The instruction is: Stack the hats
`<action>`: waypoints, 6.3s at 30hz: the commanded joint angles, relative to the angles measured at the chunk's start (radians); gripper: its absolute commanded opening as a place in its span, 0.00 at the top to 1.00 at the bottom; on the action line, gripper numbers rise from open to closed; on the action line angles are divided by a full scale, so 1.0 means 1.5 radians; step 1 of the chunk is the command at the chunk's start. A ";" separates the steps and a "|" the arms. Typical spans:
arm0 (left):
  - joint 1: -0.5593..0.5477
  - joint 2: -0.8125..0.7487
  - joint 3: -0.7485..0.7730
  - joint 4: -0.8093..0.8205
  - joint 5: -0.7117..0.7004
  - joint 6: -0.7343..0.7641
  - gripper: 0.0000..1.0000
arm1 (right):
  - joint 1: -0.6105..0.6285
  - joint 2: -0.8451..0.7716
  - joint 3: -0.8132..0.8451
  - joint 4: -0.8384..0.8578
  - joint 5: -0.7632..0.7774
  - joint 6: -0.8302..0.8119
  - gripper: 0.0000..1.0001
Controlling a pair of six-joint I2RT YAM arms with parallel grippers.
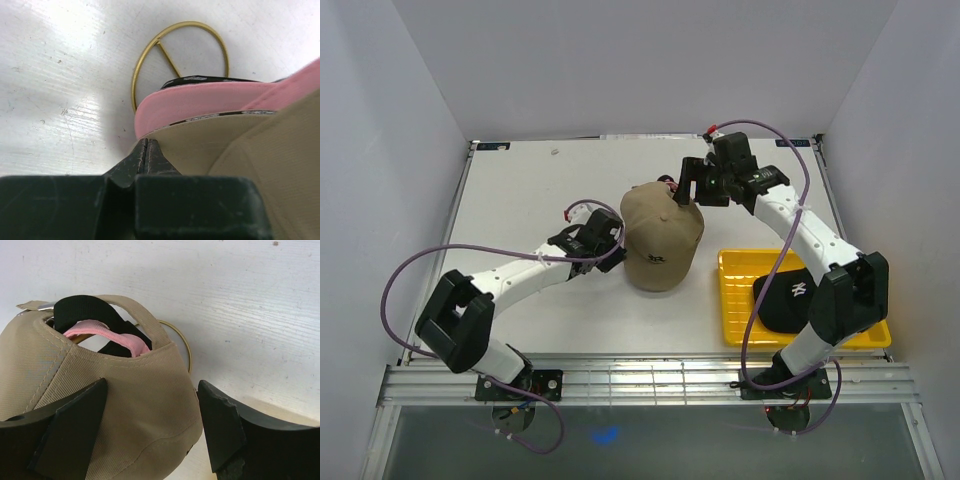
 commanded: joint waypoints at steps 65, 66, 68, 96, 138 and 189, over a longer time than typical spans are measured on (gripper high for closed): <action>-0.349 0.391 0.344 0.294 0.071 0.063 0.40 | -0.137 -0.468 0.092 -0.277 -0.109 0.080 0.11; -0.349 0.400 0.350 0.298 0.075 0.058 0.40 | -0.137 -0.468 0.089 -0.278 -0.114 0.080 0.11; -0.349 0.425 0.352 0.323 0.091 0.042 0.40 | -0.137 -0.471 0.082 -0.277 -0.125 0.080 0.12; -0.355 0.507 0.485 0.150 0.075 -0.046 0.41 | -0.137 -0.471 0.077 -0.266 -0.134 0.067 0.11; -0.353 0.483 0.434 0.369 0.133 -0.028 1.00 | -0.137 -0.477 0.071 -0.273 -0.122 0.058 0.11; -0.244 0.015 0.131 0.610 -0.027 -0.039 1.00 | -0.167 -0.185 0.472 -0.326 -0.132 0.098 0.06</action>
